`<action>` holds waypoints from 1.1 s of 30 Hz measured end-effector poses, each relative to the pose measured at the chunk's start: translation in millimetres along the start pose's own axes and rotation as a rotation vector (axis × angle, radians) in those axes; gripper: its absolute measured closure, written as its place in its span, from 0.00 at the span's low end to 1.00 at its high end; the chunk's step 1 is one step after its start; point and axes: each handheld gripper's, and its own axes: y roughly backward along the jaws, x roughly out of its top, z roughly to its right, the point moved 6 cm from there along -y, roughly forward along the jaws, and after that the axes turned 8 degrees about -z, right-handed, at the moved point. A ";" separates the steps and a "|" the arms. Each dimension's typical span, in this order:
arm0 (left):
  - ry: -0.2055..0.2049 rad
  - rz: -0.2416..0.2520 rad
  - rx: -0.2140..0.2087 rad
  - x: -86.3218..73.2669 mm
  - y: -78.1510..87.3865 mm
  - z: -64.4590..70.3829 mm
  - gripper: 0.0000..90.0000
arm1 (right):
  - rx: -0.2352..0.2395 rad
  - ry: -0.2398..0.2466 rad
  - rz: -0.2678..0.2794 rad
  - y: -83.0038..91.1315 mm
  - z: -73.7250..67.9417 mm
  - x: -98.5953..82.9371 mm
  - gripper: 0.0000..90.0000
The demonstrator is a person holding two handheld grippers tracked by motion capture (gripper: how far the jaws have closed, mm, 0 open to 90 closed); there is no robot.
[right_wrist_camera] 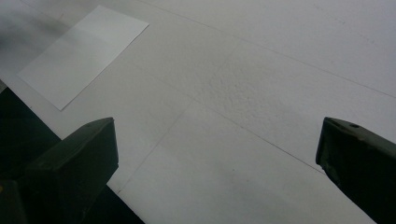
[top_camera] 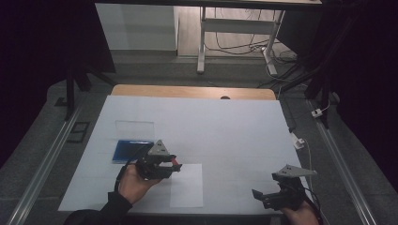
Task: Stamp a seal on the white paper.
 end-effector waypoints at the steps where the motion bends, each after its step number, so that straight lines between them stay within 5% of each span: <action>1: -0.004 -0.003 -0.003 0.5 -2.2 1.7 0.65 | 0.000 0.000 0.000 0.0 0.0 0.0 0.00; 16: -0.061 -0.058 -0.035 -0.8 -32.6 20.5 0.65 | 0.003 0.003 0.006 0.1 -0.1 0.0 0.00; 33: -0.060 -0.101 -0.052 -10.7 -51.5 21.5 0.65 | 0.005 0.008 0.008 0.9 -0.6 -0.2 0.00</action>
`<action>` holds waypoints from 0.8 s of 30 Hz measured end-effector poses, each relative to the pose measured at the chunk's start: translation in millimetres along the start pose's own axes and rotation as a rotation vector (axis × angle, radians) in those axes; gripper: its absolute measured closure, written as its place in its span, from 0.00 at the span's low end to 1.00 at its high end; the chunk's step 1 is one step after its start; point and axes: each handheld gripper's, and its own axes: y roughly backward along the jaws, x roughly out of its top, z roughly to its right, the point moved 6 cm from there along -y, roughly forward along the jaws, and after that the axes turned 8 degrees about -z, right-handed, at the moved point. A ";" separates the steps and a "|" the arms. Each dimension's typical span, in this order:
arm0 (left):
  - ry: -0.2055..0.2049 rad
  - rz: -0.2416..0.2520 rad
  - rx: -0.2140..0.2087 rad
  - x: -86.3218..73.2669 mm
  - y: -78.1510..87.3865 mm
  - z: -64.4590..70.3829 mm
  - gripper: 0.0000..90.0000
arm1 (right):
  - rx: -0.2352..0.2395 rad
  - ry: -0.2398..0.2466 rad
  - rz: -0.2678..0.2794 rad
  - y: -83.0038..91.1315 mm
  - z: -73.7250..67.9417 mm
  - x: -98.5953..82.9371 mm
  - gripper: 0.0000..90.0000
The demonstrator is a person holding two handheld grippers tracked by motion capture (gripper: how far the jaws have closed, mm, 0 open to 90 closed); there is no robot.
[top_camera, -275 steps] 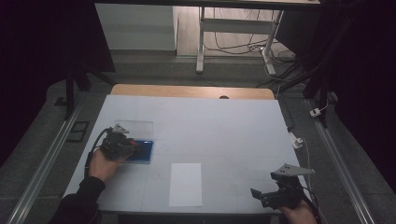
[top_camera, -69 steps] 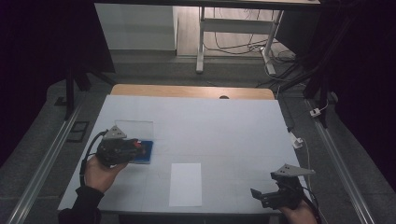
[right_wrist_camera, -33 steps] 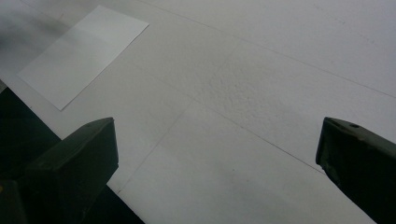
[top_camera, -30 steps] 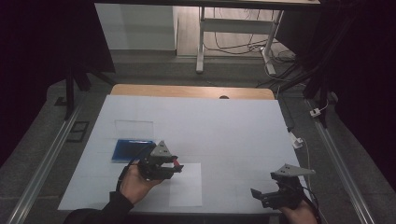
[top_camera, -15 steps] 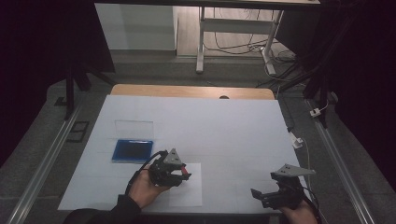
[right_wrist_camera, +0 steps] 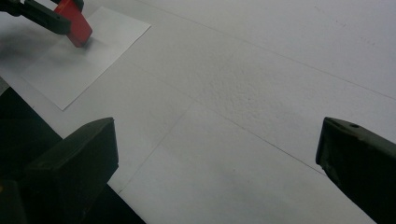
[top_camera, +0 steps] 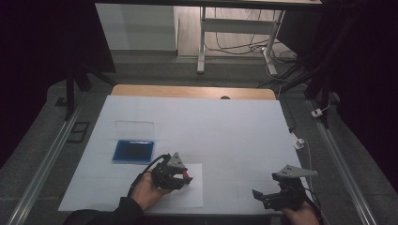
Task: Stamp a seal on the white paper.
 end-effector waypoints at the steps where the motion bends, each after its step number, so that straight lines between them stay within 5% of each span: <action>1: -0.002 -0.003 0.001 -0.2 -0.7 0.2 0.65 | 0.000 0.000 0.000 0.0 0.0 0.0 0.00; 15: 0.001 -0.020 -0.001 -4.0 -5.3 -0.2 0.65 | 0.000 0.003 0.001 0.0 -0.3 0.0 0.00; 24: -0.028 0.006 0.053 -7.4 -6.8 5.1 0.66 | -0.001 0.005 -0.006 -0.5 -1.0 0.0 0.00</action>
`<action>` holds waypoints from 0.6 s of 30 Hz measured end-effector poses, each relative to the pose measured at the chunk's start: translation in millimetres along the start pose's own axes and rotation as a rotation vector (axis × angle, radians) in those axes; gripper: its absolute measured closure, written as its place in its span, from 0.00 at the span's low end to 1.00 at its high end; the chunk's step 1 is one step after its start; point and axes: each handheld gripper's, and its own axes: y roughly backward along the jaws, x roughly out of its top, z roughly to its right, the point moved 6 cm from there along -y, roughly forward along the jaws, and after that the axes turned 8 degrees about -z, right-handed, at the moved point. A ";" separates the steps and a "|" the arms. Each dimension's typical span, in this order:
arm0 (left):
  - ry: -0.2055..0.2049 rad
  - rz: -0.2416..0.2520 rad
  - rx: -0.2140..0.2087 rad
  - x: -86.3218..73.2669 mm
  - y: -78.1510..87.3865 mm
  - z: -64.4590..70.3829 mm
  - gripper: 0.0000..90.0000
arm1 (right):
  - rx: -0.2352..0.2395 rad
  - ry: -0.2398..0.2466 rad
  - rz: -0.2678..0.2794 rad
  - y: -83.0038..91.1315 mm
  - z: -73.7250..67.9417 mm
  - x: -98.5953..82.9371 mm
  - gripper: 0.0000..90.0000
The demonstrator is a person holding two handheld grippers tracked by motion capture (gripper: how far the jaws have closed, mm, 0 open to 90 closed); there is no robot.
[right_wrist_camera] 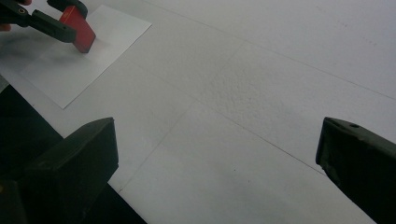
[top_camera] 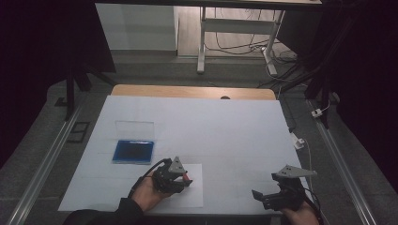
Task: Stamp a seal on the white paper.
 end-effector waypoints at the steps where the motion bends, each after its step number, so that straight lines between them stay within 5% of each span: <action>1: -0.003 -0.003 0.008 0.1 0.1 0.6 0.66 | -0.002 0.001 -0.002 0.0 0.0 -0.1 0.00; 5: -0.017 -0.005 0.040 1.1 -0.3 4.1 0.66 | -0.002 0.000 -0.002 -0.1 0.2 0.0 0.00; 14: 0.051 0.008 -0.030 -0.8 -0.3 -2.2 0.66 | -0.002 0.000 -0.003 -0.1 0.1 -0.1 0.00; 18: 0.052 0.007 -0.028 -0.7 -0.4 -1.8 0.66 | -0.002 0.001 -0.003 0.0 0.1 -0.1 0.00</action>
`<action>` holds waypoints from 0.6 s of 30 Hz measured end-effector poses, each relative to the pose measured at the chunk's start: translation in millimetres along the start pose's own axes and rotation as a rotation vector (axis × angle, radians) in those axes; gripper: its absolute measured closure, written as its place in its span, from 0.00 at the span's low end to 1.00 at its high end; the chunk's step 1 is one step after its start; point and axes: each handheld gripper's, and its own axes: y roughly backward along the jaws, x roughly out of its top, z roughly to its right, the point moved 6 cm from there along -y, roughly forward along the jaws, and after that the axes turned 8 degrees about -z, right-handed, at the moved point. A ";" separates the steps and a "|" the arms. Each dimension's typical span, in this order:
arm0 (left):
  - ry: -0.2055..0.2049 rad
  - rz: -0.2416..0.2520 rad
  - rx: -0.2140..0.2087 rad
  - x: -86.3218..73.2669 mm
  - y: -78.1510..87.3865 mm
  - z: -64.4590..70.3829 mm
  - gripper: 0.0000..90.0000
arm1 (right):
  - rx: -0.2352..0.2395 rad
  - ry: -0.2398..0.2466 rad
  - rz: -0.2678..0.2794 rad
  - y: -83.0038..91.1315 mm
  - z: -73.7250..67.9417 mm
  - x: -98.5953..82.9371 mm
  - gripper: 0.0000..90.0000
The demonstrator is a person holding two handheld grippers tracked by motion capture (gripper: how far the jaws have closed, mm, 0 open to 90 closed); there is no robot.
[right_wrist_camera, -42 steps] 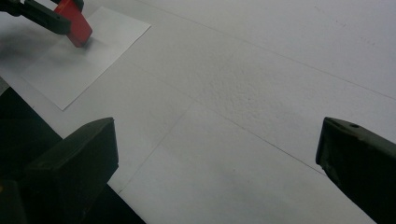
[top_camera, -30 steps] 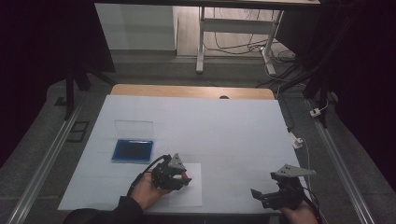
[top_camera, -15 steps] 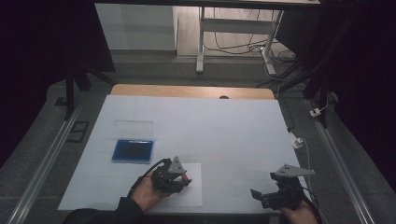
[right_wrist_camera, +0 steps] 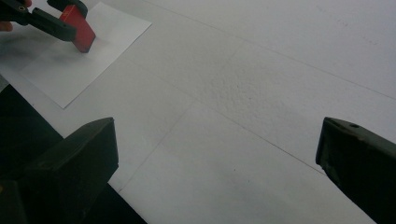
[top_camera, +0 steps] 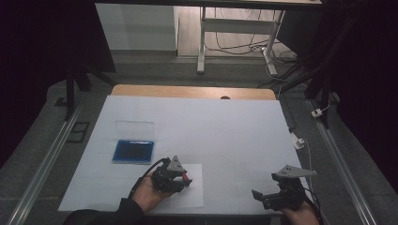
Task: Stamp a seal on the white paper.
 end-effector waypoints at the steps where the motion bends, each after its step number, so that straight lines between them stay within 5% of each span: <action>1: -0.005 -0.001 0.009 0.3 -0.2 0.9 0.66 | 0.000 0.000 0.000 0.0 0.0 0.0 0.00; 8: -0.031 -0.016 0.065 1.8 -0.7 6.1 0.66 | 0.001 0.004 -0.002 -0.4 -0.3 0.0 0.00; 18: 0.002 -0.010 0.010 0.8 -0.4 1.3 0.66 | 0.000 -0.001 -0.003 -0.4 0.0 0.0 0.00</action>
